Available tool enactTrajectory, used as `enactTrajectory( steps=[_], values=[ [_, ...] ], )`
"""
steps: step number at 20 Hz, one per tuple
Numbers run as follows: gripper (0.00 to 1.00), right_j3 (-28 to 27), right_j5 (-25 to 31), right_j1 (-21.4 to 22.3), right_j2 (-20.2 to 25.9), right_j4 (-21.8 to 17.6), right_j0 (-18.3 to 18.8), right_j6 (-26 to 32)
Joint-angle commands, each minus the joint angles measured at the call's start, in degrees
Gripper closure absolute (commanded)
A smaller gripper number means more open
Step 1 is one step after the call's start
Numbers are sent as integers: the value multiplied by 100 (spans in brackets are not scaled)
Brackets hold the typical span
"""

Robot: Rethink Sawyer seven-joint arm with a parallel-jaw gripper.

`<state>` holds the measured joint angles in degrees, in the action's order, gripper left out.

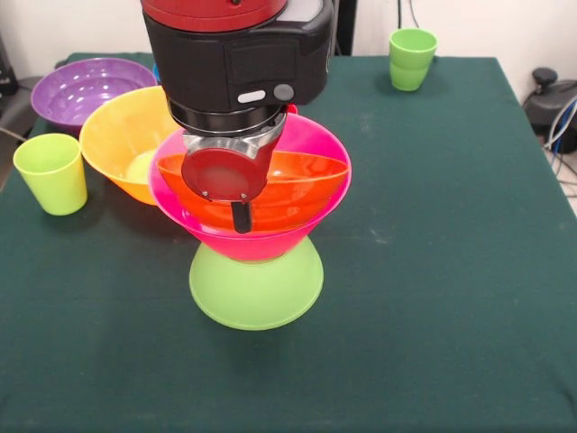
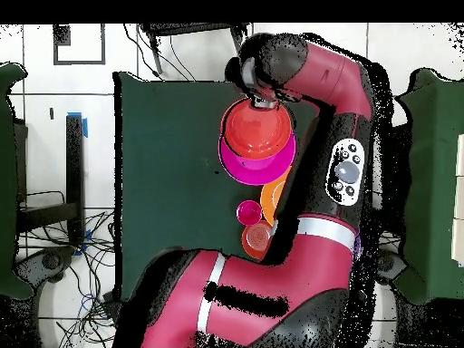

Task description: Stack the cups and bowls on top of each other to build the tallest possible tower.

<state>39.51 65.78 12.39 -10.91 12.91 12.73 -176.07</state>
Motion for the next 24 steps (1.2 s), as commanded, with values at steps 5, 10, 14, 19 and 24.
enactTrajectory(
  steps=[5, 10, 14, 19, 24],
  values=[
    [100, -194, 630, -127, 340, 52, -42, -78],
    [100, -460, 802, -262, 340, 48, -16, -42],
    [100, -820, 1057, -427, 308, 39, -21, -47],
    [100, -1334, 1314, -681, 274, 83, -38, -165],
    [100, -2051, 1632, -1068, 200, 198, -57, -303]
  ],
)
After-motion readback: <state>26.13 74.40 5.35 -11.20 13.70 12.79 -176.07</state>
